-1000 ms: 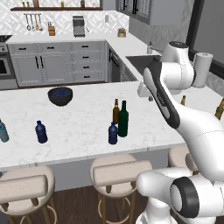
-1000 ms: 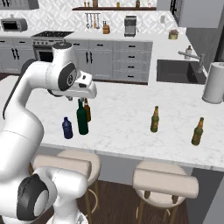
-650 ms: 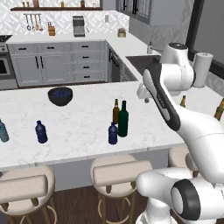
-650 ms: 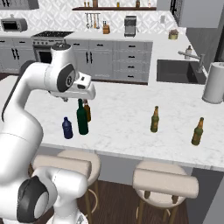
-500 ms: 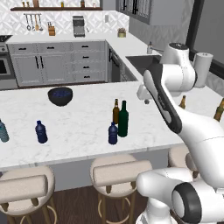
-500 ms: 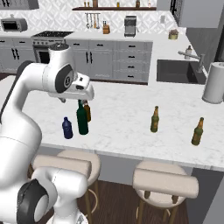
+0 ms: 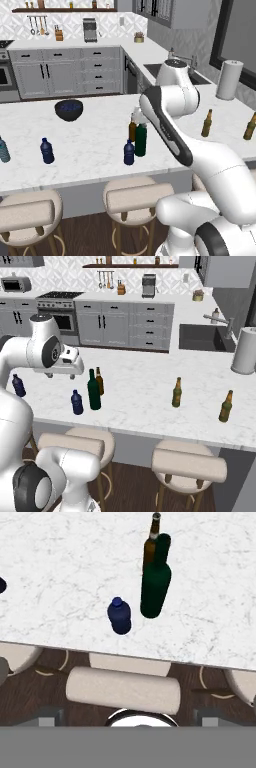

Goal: Move the plastic bottles in the middle to the plastics group, and the glass bottles in the middle to the glass group.

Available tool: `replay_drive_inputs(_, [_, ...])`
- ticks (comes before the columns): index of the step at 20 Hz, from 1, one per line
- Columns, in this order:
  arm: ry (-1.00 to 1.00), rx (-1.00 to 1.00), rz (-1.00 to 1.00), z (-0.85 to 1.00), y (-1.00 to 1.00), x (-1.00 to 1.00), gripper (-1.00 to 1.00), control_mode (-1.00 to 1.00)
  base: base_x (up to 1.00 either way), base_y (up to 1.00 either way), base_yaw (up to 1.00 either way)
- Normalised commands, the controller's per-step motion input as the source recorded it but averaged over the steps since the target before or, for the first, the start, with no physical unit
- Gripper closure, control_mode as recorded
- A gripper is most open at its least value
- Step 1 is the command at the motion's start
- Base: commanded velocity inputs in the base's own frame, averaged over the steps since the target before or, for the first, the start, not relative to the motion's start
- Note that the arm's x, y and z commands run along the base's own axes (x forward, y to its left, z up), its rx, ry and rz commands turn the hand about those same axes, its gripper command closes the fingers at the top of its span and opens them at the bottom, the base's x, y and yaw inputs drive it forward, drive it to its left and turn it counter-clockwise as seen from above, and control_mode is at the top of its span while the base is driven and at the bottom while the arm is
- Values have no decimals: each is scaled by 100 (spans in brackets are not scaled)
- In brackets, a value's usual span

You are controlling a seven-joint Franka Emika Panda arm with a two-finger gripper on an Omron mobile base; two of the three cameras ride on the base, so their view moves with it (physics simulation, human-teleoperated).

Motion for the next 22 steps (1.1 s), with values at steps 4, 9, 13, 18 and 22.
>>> replay_drive_inputs(4, [0,0,0,-26,32,0,-100,-100,0,0,0])
replay_drive_inputs(9, [0,0,-2,-40,1,14,-100,-100,0,0,0])
replay_drive_inputs(13, [-3,0,-3,-52,1,23,-100,-100,0,0,0])
replay_drive_inputs(18, [-3,0,0,-61,15,28,-100,-100,0,0,0])
replay_drive_inputs(22, [-5,0,0,-34,27,16,-100,-100,0,0,0])
